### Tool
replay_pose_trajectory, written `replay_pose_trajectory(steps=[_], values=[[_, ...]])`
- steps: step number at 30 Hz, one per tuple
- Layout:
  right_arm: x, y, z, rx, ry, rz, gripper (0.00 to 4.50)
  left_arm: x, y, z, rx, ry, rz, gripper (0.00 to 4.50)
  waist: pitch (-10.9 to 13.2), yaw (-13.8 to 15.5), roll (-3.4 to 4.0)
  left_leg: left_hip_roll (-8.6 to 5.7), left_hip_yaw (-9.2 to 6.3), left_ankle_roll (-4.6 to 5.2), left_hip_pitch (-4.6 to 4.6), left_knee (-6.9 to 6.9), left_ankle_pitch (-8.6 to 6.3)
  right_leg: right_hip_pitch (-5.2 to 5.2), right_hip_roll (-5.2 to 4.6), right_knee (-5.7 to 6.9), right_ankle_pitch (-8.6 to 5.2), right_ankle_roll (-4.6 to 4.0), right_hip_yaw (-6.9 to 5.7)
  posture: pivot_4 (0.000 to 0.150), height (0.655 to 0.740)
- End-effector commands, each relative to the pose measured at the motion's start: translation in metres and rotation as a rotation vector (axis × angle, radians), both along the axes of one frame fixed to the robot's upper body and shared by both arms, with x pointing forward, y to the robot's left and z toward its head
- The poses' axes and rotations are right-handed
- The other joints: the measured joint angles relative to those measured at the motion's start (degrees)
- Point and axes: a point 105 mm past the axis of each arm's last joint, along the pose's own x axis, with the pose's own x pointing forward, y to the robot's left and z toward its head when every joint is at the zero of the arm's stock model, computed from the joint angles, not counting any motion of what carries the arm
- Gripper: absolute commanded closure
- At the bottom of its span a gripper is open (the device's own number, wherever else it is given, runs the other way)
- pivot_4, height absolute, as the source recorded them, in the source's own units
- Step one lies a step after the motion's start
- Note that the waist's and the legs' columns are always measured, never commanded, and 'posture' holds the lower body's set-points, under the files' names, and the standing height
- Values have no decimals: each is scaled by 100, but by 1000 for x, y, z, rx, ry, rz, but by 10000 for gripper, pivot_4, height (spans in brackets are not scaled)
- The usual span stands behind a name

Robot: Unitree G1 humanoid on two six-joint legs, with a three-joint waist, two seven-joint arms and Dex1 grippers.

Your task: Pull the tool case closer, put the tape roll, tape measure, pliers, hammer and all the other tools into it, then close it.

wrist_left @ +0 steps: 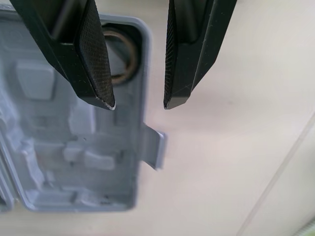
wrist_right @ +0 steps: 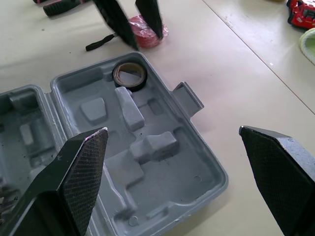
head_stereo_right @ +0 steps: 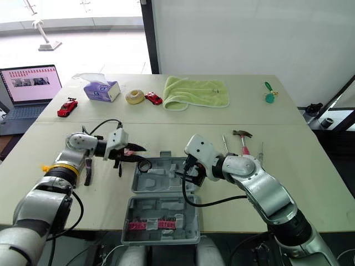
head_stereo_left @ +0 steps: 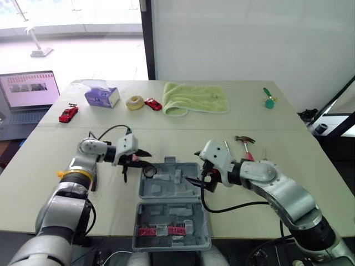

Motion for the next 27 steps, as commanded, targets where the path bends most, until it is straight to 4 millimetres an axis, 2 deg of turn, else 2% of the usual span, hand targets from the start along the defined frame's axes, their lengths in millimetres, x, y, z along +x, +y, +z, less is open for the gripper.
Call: replay_pose_trajectory(steps=[1,5,6,7,9,13,15,17,20,21,23,24,27], values=[[6,-25,14,-3,-48,-48,0,5,29,36,-113,32,112,28442,1,2,1,0,0,0,0,0,0,-1,0,0,0,0,0,1500,7400],[5,-79,3,-68,-22,-188,0,-4,89,38,-81,41,318,28442,2,-16,0,1,0,8,-2,-5,-4,-4,1,-5,-1,0,0,1500,7400],[4,-88,1,-79,-19,-208,0,-6,98,37,-75,39,346,28442,3,-18,2,1,1,12,-1,-5,-7,-4,1,-5,-1,0,1,1500,7400],[3,-103,2,-58,-17,-252,0,-11,119,37,-75,38,430,28442,4,-11,6,1,2,17,0,-6,-9,-4,1,-6,-2,0,2,1500,7400],[1,-124,6,1,-24,-316,0,-21,149,36,-80,37,548,28442,6,2,8,1,2,17,1,-4,-10,-3,0,-3,-2,0,2,1500,7400],[-19,-175,3,18,-50,-442,0,-62,210,18,-40,73,767,28442,6,7,8,3,4,17,0,-5,-10,-2,0,-4,-2,-1,2,1500,7400],[-32,-195,0,44,-55,-502,0,-82,231,6,-29,104,853,28442,6,18,8,3,6,18,0,-10,-10,-2,-1,-8,-3,-1,2,1500,7400],[-43,-207,-3,39,-59,-536,0,-97,243,-4,-9,118,902,28442,6,43,10,3,10,18,5,-9,-10,2,-2,-7,-3,-2,2,1500,7400],[-70,-244,-6,103,-72,-672,0,-134,274,-22,13,127,1058,19757,5,41,9,4,20,16,29,-12,-11,24,-6,-8,-5,-5,6,1500,7400],[-80,-258,-8,118,-68,-724,0,-145,278,-28,21,141,1078,14671,5,35,7,4,25,16,39,-18,-12,31,-6,-10,-8,-4,9,1500,7400],[-92,-269,-9,147,-68,-752,0,-155,280,-34,42,153,1079,3914,6,37,4,4,38,15,61,-37,-12,43,-9,-20,-13,-11,17,1500,7400],[-95,-273,-11,147,-64,-763,0,-157,279,-35,41,151,1079,731,6,37,4,4,40,15,72,-41,-12,52,-10,-22,-16,-17,19,1500,7400],[-99,-269,-15,128,-37,-746,0,-156,276,-35,19,143,1074,731,3,35,4,8,40,15,87,-46,-12,60,-6,-20,-23,-30,19,1500,7400]])
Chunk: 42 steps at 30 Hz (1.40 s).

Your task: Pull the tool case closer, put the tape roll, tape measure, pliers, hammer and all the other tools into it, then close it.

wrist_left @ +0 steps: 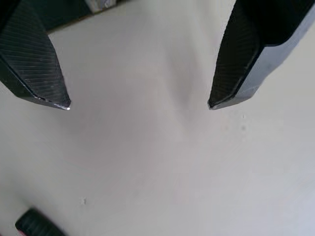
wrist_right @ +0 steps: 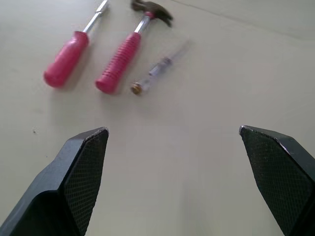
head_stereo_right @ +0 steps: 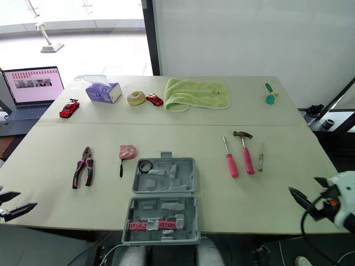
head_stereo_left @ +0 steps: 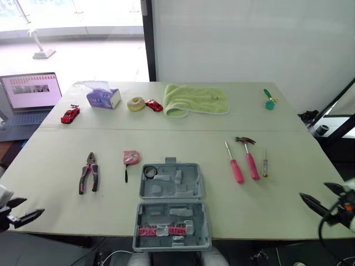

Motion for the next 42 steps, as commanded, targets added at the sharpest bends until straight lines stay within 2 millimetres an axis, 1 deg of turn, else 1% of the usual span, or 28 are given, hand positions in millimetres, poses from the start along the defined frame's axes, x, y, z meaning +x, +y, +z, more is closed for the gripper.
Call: replay_pose_trajectory(steps=[1,7,11,12,15,17,19,23,24,25,26,27,28,29,30,31,34,38,42], values=[[0,7,10,-18,-38,34,0,10,-1,20,27,-89,-25,731,-3,-8,4,1,1,-1,1,0,1,1,0,0,-3,-6,1,1500,7400],[-1,12,8,-15,-39,31,0,12,-9,18,27,-88,-51,731,-4,-32,7,0,11,-2,2,-6,1,-3,0,0,-4,-3,9,1500,7400],[1,20,12,-17,-45,33,0,21,-24,23,2,-117,-100,731,-5,-16,7,0,11,-2,3,-8,1,-3,-1,0,-4,-3,10,1500,7400],[4,26,14,-14,-52,49,0,25,-32,25,-14,-133,-119,731,-5,-12,6,0,12,-2,3,-8,1,-2,-1,0,-5,-4,12,1500,7400],[19,64,23,12,-82,157,0,36,-75,30,-121,-184,-205,731,-5,-13,7,0,13,-2,3,-8,1,0,-2,0,-5,-4,14,1500,7400],[25,78,27,20,-90,196,0,39,-91,31,-155,-194,-207,731,-5,-18,7,0,13,-2,3,-7,1,-1,-2,0,-5,-4,15,1500,7400],[36,106,33,46,-107,292,0,47,-115,27,-185,-234,-191,731,-6,-30,9,3,12,-2,3,-7,1,-1,2,0,3,11,15,1500,7400],[44,147,40,85,-109,448,0,53,-149,22,-197,-278,-169,731,-6,-16,6,2,12,-2,4,-6,1,-1,3,0,7,18,19,1500,7400],[45,163,41,92,-102,521,0,59,-158,20,-195,-322,-119,731,-6,-16,6,2,11,-2,4,-6,1,-1,3,0,7,18,18,1500,7400],[46,181,42,98,-91,615,0,62,-175,17,-221,-349,-108,731,-7,-11,8,1,11,-2,3,-4,1,1,2,-2,8,19,18,1500,7400],[47,192,43,99,-80,676,0,64,-186,16,-239,-367,-99,731,-7,-14,8,-2,11,-2,2,2,1,2,-1,-2,8,19,18,1500,7400],[48,205,44,97,-69,753,0,70,-195,12,-258,-374,-15,731,-7,-11,7,-2,10,-2,1,10,1,5,-1,-3,9,19,19,1500,7400],[49,211,44,95,-62,796,0,73,-200,9,-266,-369,44,731,-7,-4,7,-2,9,-2,1,18,1,9,0,-3,9,20,19,1500,7400],[51,217,45,86,-62,830,0,78,-200,6,-261,-380,122,731,-6,9,2,-3,7,-2,0,23,1,12,0,-3,9,21,17,1500,7400],[55,221,46,73,-63,856,0,82,-205,4,-246,-383,157,731,-7,15,-1,-3,-1,-1,-4,29,0,13,3,-3,9,22,12,1500,7400],[58,226,47,55,-65,884,0,85,-211,5,-229,-396,149,731,-8,16,-4,-3,-6,2,-6,38,-1,16,4,-2,10,24,9,1500,7400],[63,238,51,33,-76,938,0,97,-210,-1,-183,-402,263,731,-8,18,-4,-4,-6,3,-6,40,-2,15,3,-3,11,25,8,1500,7400],[65,242,53,35,-83,948,0,106,-222,-7,-173,-396,293,731,-8,30,-4,-6,-6,3,-7,40,-2,16,2,-4,11,25,8,1500,7400],[67,244,54,31,-85,948,0,114,-235,-24,-177,-347,289,731,-8,30,-4,-7,-7,3,-7,40,-2,15,2,-4,12,25,8,1500,7400]])
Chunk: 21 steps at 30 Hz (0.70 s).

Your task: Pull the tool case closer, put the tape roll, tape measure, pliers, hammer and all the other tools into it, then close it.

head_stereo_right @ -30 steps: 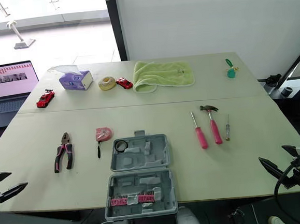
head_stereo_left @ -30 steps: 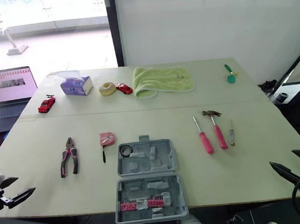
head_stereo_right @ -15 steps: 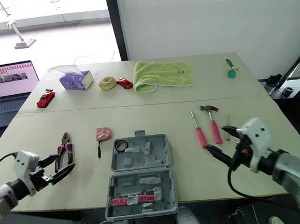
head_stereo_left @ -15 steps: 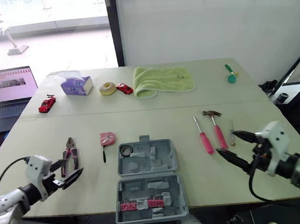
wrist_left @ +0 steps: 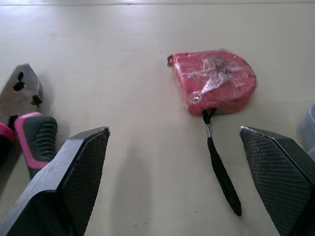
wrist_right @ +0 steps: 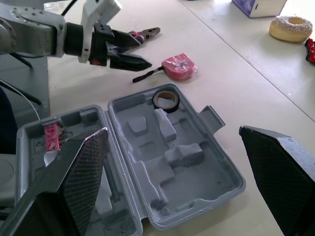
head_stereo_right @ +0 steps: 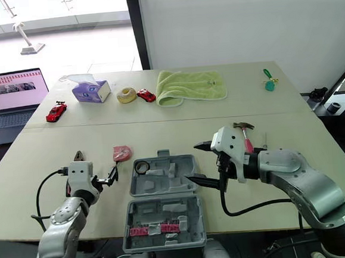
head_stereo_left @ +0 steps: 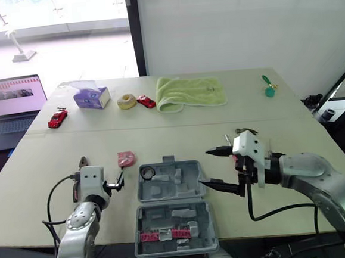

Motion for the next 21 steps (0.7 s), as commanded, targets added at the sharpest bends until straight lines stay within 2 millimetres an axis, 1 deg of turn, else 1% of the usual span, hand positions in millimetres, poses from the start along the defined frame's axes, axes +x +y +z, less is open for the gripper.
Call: replay_pose_trajectory(steps=[1,5,8,11,12,14,16,18,21], values=[[1,2,6,0,-35,3,0,8,-8,-3,14,-10,-2,731,0,0,0,0,0,0,0,0,0,0,1,0,0,0,0,1500,7400],[3,1,7,4,-28,-12,0,20,-10,-12,-9,20,6,731,-2,4,2,0,-1,0,1,0,0,0,1,1,0,0,-1,1500,7400],[5,-2,5,6,-22,-43,0,28,-19,-17,-26,41,-19,731,-2,28,4,-2,-1,0,1,1,0,3,0,0,0,0,-1,1500,7400],[4,-5,5,4,-20,-71,0,30,-29,-27,-54,90,-46,731,-7,97,12,-3,-1,0,1,1,0,3,-1,0,0,1,0,1500,7400],[3,-5,5,3,-20,-75,0,29,-32,-29,-63,99,-53,2941,-8,115,14,-3,-1,0,2,2,0,4,-1,0,0,1,-1,1500,7400],[3,-5,5,0,-16,-79,0,29,-33,-30,-63,103,-59,8794,-11,132,19,-5,-1,0,2,2,0,4,-4,-1,0,1,0,1500,7400],[3,-6,4,-9,-12,-83,0,29,-36,-30,-63,102,-74,17928,-11,142,19,-7,-1,0,2,2,0,6,-5,-3,0,1,0,1500,7400],[3,-6,3,-13,-14,-89,0,30,-36,-30,-64,104,-78,29818,-12,153,20,-10,-1,-1,1,2,0,9,-10,-6,0,2,-1,1500,7400],[3,-6,3,-17,-17,-95,0,30,-37,-30,-68,105,-79,44383,-12,158,20,-12,-1,0,1,1,0,11,-11,-8,0,2,-1,1500,7400]])
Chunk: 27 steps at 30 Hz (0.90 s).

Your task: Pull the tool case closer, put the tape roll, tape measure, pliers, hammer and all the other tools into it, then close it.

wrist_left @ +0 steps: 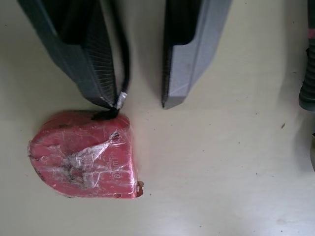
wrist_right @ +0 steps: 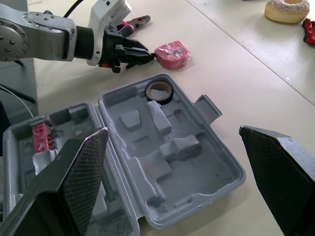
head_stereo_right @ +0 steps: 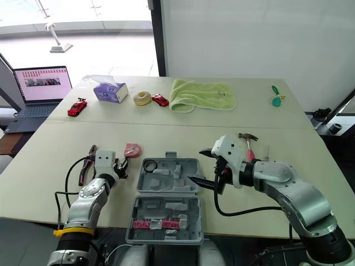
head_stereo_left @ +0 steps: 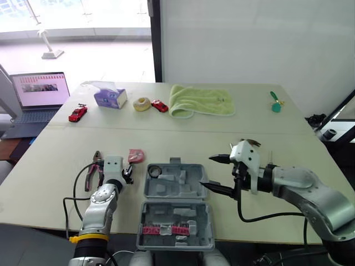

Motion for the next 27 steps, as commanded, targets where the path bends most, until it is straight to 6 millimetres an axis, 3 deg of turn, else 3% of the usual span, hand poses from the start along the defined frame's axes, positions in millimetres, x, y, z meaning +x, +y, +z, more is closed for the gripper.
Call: replay_pose_trajectory(steps=[1,10,14,20,23,27], values=[[-1,-1,11,-3,-56,-4,0,-5,-19,-18,-28,78,-76,44383,0,2,0,0,0,0,0,0,0,0,0,-1,0,0,0,1500,7400],[-4,-2,9,-8,-52,-33,0,-5,-21,-22,-21,93,-111,44383,-3,3,6,-1,-1,0,0,-1,0,3,0,-8,-1,0,0,1500,7400],[-6,-5,6,-14,-42,-50,0,-14,-17,-14,-15,68,-150,44383,-3,-22,6,-1,-1,0,0,-4,0,4,0,-13,-1,0,0,1500,7400],[-7,-8,3,-9,-37,-68,0,-41,-2,-3,23,54,-223,44383,-3,-56,6,2,1,0,-1,-22,-1,-1,0,-32,0,-1,1,1500,7400],[-8,-13,-1,-14,-29,-83,0,-74,15,-2,73,85,-278,44383,-1,-107,-2,5,2,0,-2,-27,-1,-4,2,-38,-2,-5,2,1500,7400],[-8,-15,-3,-16,-29,-86,0,-105,23,-3,95,123,-346,44383,0,-169,-1,7,7,0,-2,-46,-1,-5,0,-59,-4,-8,4,1500,7400]])
